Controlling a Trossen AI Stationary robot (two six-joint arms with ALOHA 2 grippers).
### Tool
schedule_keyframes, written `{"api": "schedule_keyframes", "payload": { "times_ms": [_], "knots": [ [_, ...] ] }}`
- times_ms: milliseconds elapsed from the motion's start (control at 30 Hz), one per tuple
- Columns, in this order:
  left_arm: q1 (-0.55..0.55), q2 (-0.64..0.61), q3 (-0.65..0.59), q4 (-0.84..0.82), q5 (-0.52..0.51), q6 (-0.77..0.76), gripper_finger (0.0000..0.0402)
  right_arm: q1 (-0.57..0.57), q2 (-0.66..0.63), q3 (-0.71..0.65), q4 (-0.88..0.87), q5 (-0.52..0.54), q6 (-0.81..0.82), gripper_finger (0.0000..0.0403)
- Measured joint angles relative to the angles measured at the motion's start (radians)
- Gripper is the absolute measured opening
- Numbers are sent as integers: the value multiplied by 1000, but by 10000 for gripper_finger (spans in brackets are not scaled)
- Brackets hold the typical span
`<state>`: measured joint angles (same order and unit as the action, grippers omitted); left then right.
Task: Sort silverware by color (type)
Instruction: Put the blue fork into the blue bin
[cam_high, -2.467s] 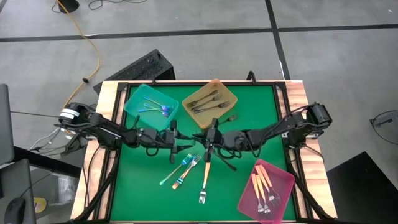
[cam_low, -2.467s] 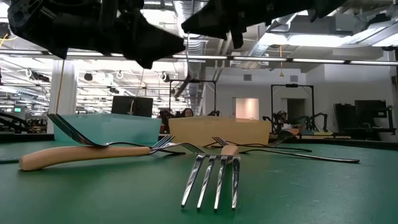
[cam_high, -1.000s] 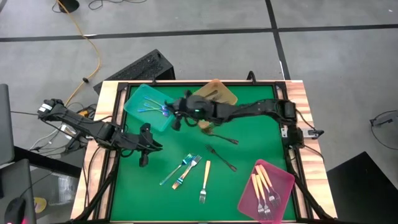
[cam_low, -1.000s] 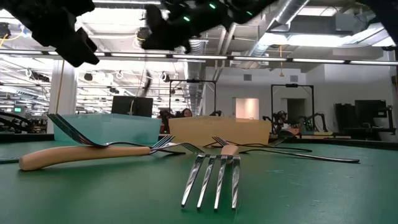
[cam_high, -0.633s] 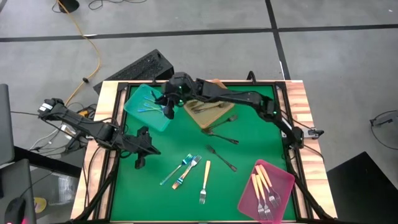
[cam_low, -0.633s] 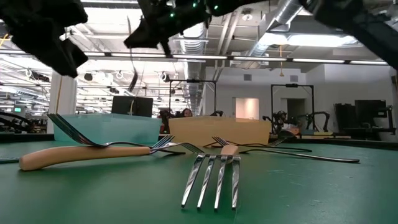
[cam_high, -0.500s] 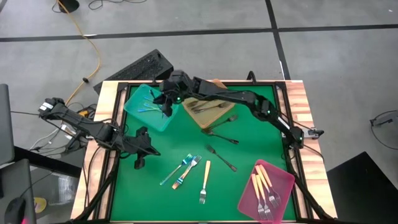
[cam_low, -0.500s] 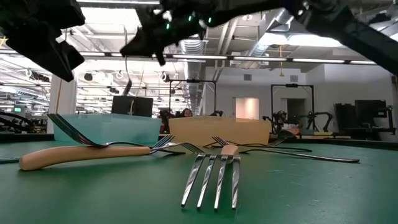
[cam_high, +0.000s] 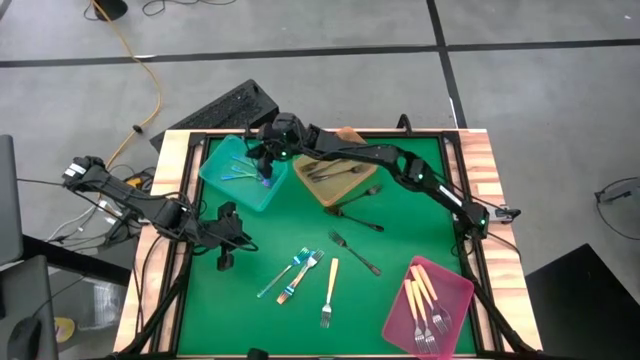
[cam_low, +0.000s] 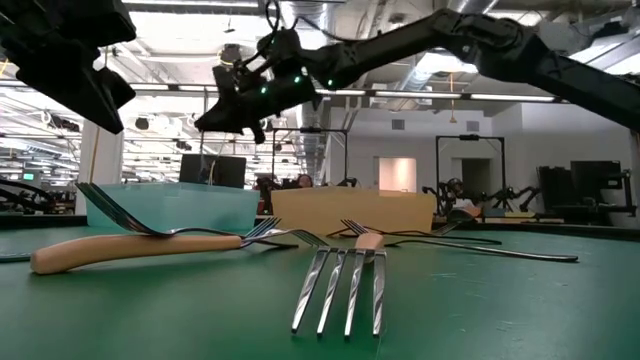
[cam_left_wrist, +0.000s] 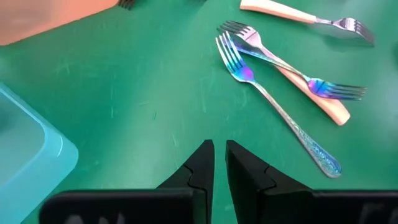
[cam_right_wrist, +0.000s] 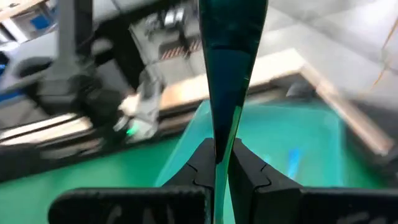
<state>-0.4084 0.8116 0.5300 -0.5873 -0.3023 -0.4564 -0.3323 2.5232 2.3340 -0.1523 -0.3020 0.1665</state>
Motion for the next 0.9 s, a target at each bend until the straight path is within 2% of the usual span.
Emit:
{"api": "schedule_keyframes", "payload": {
  "times_ms": [100,267,467,667,767,900],
  "knots": [
    [0,0,0,0,-9,0,25,5,20,-6,50,19,-55,41],
    [0,0,-10,3,-44,2,25,45,32,-2,184,187,-205,41],
    [0,0,-47,1,-51,-21,25,79,45,-4,346,267,-350,41],
    [-1,0,-76,1,-46,-45,25,76,97,-3,503,248,-338,41],
    [-10,-1,-74,8,-45,-53,25,67,107,-6,500,248,-284,41],
    [-31,-1,-72,22,-49,-54,25,63,123,-2,577,248,-306,41]
  ]
}}
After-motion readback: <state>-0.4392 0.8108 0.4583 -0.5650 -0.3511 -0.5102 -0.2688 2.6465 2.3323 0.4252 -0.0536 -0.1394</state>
